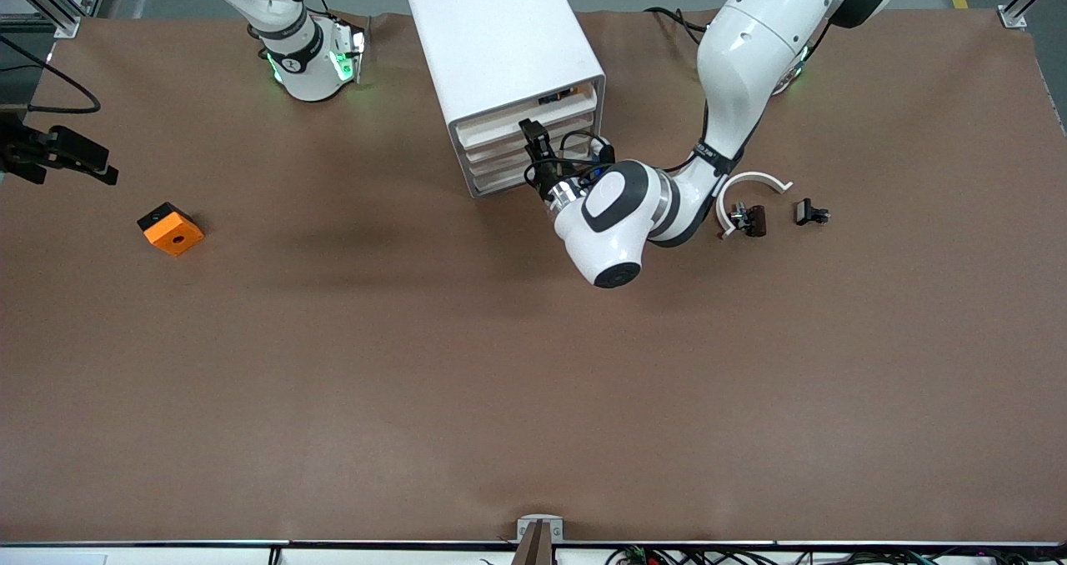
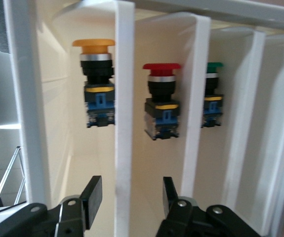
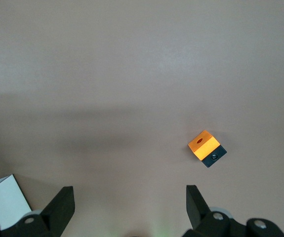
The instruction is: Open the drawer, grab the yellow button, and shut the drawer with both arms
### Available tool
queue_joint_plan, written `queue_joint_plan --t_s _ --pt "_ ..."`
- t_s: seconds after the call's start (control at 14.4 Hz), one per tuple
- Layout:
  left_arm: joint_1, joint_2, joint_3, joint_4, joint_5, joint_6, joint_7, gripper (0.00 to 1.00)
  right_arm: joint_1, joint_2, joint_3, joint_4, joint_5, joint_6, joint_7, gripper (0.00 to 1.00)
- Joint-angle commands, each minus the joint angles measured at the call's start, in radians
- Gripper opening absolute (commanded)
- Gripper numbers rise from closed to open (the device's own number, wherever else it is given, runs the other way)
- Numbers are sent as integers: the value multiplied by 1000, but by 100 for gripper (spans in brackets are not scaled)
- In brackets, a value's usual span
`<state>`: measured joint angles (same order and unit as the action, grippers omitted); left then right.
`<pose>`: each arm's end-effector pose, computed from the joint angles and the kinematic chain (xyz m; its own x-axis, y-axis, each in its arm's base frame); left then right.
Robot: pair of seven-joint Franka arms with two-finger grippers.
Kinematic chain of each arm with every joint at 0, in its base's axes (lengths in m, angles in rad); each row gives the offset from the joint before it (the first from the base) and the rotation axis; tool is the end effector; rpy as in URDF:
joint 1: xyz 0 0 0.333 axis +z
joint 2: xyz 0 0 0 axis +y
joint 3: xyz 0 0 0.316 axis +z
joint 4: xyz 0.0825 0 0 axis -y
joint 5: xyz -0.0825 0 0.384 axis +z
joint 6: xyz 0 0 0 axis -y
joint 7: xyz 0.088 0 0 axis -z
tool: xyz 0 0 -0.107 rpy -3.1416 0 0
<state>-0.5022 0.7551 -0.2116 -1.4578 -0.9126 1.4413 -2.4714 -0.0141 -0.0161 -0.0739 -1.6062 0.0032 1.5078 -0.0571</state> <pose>0.4512 -0.4798 0.2627 -0.4093 0.9113 0.0442 0.2534 0.1601 -0.9540 0.5397 -0.0476 0.6115 0.9962 -0.0303 -0.0819 -0.0311 -0.9995 -0.0091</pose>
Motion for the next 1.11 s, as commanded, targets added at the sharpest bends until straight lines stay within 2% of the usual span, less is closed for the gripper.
queue_joint_plan --t_s 0.0,0.14,0.42,0.76,1.04 --pt "-5 3 3 19 -26 -36 -24 57 -14 57 6 34 -9 -11 -15 100" --pt "-13 4 3 19 -26 -36 -23 54 -18 76 5 34 -11 -1 -13 100" --pt "-18 7 5 19 -26 -36 -21 27 -26 88 5 34 -14 -1 -9 100" --pt "-9 12 6 19 -23 -36 -21 3 -17 88 5 43 -5 -5 2 100" --pt "7 29 26 25 -22 -35 -20 2 -14 88 6 43 4 -9 11 100"
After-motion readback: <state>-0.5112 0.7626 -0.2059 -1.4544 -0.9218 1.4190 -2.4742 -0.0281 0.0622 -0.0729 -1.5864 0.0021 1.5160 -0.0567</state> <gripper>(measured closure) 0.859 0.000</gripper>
